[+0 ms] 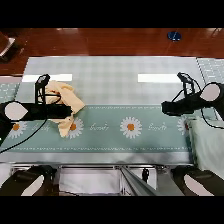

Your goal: Fold the shirts.

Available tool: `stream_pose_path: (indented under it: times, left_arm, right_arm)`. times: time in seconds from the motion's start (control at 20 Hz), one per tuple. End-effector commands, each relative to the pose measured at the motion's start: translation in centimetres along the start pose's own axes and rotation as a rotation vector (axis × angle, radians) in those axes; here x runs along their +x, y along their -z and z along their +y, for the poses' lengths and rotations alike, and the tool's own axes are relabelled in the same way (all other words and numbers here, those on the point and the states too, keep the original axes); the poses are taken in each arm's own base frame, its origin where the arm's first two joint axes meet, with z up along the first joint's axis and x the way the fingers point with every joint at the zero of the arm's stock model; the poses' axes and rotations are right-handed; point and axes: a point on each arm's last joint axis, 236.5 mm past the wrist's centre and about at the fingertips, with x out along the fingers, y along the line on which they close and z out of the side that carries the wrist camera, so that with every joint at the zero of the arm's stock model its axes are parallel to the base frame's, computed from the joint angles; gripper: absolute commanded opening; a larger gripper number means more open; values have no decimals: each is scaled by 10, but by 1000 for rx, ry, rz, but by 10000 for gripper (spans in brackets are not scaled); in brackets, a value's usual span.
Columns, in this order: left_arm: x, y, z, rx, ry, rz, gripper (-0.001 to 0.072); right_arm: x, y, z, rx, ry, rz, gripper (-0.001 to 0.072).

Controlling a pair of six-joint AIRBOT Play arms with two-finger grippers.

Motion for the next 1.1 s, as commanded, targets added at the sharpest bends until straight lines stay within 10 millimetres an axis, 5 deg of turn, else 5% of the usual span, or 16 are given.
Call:
stream_pose_path:
  times: [0.0,0.75,0.95,1.05]
  left_arm:
    - [0,0,0,0,0,1,24]
    - [0,0,0,0,0,1,24]
    - [1,-34,4,-4,-14,-138,24]
    - [1,-35,5,-5,-15,-145,24]
  right_arm:
    - [0,1,1,0,-2,3,74]
    - [0,0,2,2,-7,0,74]
    - [0,-2,2,1,-8,-7,74]
    - [0,-3,2,1,-9,-12,74]
